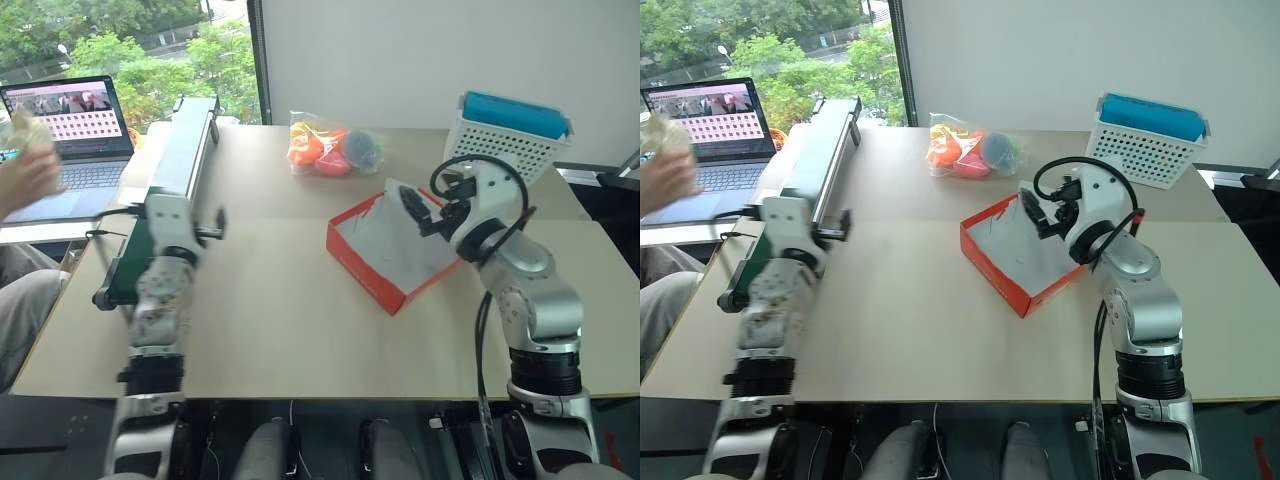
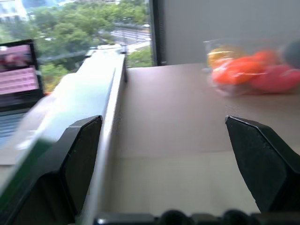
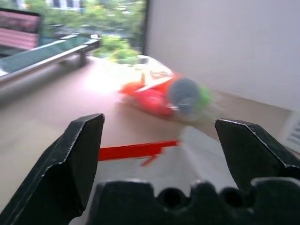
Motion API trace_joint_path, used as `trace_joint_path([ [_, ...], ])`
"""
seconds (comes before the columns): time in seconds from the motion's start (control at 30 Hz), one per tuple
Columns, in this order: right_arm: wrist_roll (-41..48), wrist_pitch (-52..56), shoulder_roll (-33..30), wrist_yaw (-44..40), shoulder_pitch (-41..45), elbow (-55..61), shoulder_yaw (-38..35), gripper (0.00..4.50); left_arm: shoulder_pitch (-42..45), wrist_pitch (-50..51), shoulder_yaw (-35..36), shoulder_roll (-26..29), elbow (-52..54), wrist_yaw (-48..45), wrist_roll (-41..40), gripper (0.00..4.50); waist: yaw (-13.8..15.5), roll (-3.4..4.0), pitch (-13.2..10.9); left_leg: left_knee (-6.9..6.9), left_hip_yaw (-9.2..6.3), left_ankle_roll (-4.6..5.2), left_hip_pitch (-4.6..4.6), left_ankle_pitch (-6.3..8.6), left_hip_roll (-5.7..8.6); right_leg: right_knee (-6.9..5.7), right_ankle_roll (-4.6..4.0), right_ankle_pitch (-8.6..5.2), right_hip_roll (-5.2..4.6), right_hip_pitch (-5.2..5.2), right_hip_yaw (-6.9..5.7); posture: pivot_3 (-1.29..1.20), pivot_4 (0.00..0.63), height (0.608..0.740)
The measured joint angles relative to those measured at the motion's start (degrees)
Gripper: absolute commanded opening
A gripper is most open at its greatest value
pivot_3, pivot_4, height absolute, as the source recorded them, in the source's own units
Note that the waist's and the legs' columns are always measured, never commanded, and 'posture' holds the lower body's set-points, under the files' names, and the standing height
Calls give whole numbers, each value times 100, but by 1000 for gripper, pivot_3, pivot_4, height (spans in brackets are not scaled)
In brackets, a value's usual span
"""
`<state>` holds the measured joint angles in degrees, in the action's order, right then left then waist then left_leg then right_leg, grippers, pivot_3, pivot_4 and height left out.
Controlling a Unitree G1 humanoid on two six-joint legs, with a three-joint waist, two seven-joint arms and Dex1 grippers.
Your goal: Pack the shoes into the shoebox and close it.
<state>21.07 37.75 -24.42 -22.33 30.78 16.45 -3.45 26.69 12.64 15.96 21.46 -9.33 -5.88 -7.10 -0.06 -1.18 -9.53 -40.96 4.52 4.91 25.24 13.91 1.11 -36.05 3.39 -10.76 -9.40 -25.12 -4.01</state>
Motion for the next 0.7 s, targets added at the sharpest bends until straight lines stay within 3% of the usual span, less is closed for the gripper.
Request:
trace_joint_path([
  [0.27,-32,203,-535,-1243,-619,243,1505,4417,-437,955,470,730,-296,-327,-224,4500,10,-14,2,3,-3,-23,-1,-12,-7,-6,0,-1,6,-14,-3,0,150,699],
  [0.7,-508,147,-22,-1004,-633,165,1699,4417,-200,1396,515,773,-250,-449,-454,4500,16,-19,3,4,-5,-53,-2,-1,-6,-4,-3,1,4,-12,-3,0,150,699],
])
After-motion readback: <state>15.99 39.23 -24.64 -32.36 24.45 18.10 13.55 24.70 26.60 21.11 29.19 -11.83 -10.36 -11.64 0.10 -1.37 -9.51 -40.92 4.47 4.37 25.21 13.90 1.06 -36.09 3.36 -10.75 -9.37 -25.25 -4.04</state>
